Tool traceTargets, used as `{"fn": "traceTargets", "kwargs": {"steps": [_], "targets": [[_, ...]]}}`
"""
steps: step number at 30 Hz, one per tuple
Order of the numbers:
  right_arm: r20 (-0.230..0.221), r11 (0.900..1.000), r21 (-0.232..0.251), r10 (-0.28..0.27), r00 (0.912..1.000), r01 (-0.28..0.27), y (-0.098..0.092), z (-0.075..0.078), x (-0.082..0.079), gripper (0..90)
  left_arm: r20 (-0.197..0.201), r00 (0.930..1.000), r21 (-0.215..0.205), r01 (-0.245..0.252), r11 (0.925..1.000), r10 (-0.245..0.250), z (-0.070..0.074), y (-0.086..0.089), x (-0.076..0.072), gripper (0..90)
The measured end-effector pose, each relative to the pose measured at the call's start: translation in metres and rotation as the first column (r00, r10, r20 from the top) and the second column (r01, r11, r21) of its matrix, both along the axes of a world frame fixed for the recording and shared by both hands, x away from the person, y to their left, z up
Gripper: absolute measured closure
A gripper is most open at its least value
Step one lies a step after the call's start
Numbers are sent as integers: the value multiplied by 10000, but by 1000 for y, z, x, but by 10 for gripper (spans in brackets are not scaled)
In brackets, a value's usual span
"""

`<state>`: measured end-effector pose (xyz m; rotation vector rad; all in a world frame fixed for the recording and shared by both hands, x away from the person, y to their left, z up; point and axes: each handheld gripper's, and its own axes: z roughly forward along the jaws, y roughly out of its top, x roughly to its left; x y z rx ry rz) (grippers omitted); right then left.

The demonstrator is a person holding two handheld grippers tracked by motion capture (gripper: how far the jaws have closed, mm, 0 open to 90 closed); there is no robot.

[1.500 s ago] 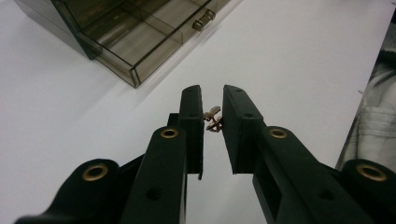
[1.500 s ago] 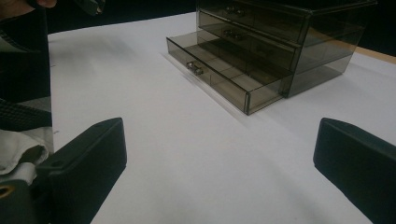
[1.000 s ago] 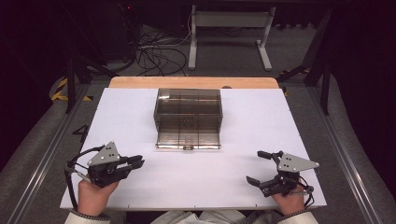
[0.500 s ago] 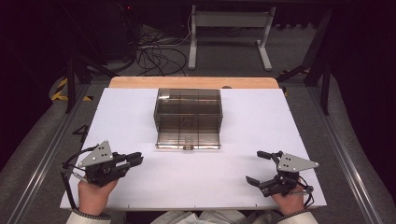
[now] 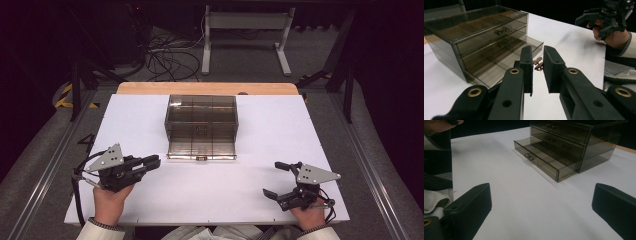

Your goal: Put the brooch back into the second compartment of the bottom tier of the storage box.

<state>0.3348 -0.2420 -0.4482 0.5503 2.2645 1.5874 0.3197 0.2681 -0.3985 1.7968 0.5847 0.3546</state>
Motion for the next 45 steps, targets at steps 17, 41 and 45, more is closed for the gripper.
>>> {"fn": "traceTargets", "kwargs": {"steps": [17, 41, 45], "targets": [[9, 10000, -58, -5, 10000, 5, 0, 0, 0, 32, 165, 9995, 240, 257, 9994, -261, 5, -30, 25, 785], [20, 9999, -112, 31, 10000, -31, 0, 0, 0, 32, 37, 9996, 497, 265, 9984, -267, -3, -57, 50, 784], [14, 9999, -123, 38, 10000, -38, 0, 0, 0, 32, 68, 9996, 546, 260, 9982, -264, -4, -61, 54, 784]]}}
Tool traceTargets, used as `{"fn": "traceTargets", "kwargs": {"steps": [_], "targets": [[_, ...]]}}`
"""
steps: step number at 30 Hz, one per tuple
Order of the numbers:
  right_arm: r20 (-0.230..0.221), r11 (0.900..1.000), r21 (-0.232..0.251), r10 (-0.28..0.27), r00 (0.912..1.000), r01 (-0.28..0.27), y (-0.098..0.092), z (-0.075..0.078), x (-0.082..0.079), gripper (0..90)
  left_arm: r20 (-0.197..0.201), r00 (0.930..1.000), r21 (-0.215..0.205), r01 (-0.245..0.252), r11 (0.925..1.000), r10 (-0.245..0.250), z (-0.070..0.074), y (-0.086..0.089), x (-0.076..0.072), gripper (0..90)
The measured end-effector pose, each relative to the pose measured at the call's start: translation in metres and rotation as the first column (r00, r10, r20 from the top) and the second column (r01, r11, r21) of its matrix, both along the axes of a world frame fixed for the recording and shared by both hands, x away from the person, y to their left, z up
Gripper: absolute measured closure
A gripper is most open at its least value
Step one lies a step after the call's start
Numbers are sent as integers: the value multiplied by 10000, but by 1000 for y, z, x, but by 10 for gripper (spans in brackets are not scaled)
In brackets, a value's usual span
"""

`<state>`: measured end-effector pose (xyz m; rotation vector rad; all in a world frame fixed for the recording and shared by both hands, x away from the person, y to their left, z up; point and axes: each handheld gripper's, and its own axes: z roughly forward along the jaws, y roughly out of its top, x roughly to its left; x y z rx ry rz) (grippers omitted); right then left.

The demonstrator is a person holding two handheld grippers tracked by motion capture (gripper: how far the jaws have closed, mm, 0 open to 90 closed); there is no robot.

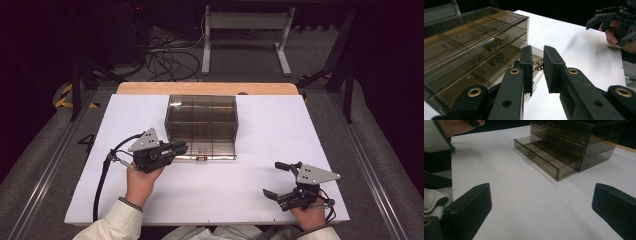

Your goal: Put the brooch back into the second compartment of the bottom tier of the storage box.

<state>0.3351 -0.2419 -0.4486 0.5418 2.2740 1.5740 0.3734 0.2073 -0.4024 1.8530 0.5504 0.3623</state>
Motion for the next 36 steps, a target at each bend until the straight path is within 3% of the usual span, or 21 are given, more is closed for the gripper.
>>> {"fn": "traceTargets", "kwargs": {"steps": [16, 36], "targets": [[17, 10000, 21, 16, 10000, -16, -1, 0, 0, 32, -25, 10000, -9, -8, 10000, 8, -4, -11, 9, 784], [-15, 10000, 29, 19, 10000, -19, -1, 0, 0, 32, -393, 9990, 103, -218, 9997, 222, -32, -27, 34, 784]]}}
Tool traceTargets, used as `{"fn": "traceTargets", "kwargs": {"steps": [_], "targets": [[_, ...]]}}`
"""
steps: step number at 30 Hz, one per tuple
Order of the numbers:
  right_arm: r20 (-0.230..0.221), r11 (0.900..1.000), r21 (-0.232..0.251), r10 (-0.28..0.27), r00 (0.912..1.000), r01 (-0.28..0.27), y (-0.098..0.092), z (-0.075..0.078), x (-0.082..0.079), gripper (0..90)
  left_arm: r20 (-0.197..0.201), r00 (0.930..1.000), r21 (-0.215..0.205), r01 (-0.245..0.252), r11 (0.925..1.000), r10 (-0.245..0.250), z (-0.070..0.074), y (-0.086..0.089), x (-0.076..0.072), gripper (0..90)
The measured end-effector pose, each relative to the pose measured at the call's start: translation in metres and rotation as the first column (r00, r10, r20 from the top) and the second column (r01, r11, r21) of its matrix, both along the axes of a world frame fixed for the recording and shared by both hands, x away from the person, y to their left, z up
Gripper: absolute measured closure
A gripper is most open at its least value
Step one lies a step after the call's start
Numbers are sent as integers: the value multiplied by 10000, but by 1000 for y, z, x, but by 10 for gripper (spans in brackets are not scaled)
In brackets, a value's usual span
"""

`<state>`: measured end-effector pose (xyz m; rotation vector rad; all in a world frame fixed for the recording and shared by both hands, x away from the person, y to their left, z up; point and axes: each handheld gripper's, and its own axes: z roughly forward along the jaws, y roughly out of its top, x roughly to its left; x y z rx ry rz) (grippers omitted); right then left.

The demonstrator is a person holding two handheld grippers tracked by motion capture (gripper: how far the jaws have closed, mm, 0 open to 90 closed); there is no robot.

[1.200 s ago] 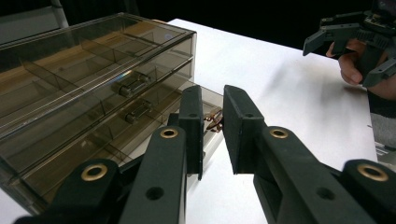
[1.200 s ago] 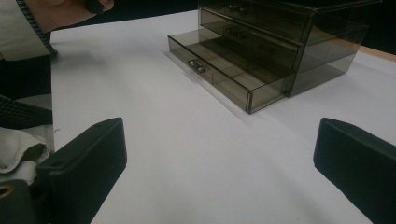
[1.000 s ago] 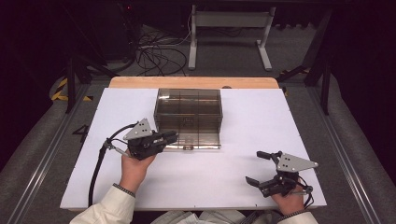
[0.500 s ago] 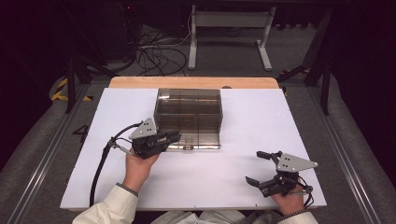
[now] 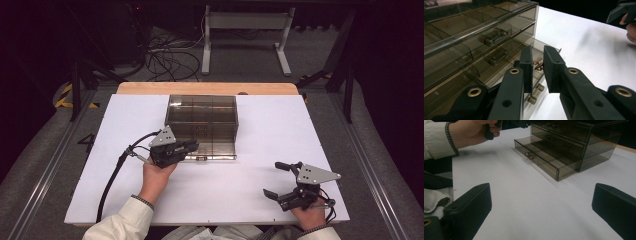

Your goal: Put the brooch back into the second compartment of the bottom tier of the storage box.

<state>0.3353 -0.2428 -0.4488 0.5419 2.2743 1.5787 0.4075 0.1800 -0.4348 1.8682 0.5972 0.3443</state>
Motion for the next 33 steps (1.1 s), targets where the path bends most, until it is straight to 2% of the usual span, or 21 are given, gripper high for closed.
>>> {"fn": "traceTargets", "kwargs": {"steps": [11, 21, 24, 27, 33], "targets": [[-16, 10000, -17, 14, 10000, -14, 0, 0, 0, 32, -463, 9988, 31, -173, 9998, 174, -14, -5, 11, 784], [-11, 10000, -28, 25, 10000, -25, 0, 0, 0, 32, -728, 9968, 192, -319, 9993, 332, -25, -10, 18, 783], [-2, 10000, -34, 22, 10000, -22, 0, 0, 0, 32, -704, 9968, 308, -350, 9989, 371, -27, -10, 19, 783], [-2, 10000, -27, 32, 10000, -32, 0, 0, 0, 32, -536, 9975, 595, -422, 9973, 454, -29, -11, 19, 783], [17, 10000, 18, 29, 10000, -29, -1, 0, -1, 32, -588, 9971, 729, -447, 9963, 490, -32, -12, 20, 783]]}}
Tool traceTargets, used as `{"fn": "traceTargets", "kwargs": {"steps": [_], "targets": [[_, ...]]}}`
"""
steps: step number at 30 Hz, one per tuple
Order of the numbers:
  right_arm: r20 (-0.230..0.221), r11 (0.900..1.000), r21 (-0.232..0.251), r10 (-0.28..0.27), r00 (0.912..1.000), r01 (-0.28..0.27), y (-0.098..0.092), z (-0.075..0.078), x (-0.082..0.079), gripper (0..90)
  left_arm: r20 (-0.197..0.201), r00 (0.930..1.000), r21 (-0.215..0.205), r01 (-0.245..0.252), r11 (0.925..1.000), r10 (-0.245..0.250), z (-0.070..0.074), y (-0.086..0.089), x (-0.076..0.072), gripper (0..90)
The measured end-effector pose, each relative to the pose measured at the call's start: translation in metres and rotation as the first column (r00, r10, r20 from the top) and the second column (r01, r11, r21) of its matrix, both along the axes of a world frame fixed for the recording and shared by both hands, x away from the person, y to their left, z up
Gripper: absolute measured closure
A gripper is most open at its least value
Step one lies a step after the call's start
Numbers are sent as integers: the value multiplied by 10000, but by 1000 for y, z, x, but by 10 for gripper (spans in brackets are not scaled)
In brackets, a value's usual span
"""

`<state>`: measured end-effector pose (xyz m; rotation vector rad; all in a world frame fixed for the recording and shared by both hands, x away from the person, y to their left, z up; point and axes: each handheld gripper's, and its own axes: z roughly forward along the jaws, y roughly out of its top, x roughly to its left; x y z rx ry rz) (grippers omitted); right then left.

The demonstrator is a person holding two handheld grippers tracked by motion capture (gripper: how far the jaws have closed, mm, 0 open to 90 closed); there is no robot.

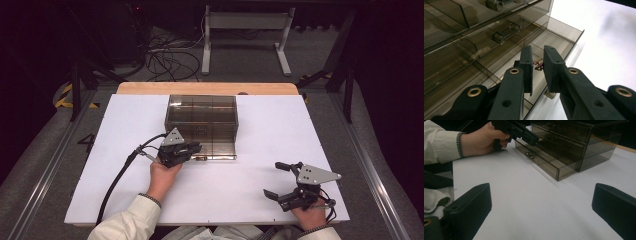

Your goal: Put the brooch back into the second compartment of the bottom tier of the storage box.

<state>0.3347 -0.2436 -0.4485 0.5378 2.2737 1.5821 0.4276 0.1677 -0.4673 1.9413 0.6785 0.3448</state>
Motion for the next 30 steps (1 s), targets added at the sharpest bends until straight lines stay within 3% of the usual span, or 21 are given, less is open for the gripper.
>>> {"fn": "traceTargets", "kwargs": {"steps": [6, 21, 30], "targets": [[-14, 10000, -6, 17, 10000, -17, 0, 0, 0, 32, -172, 9998, 43, -50, 10000, 50, -2, 0, 1, 781], [-12, 10000, -42, 35, 10000, -35, 1, 0, 0, 32, -135, 9998, 149, -128, 9998, 130, -3, -1, 1, 777], [-24, 10000, -26, 40, 10000, -40, 2, -1, 0, 32, 68, 9991, 291, -423, 9987, 421, -1, -2, -1, 674]]}}
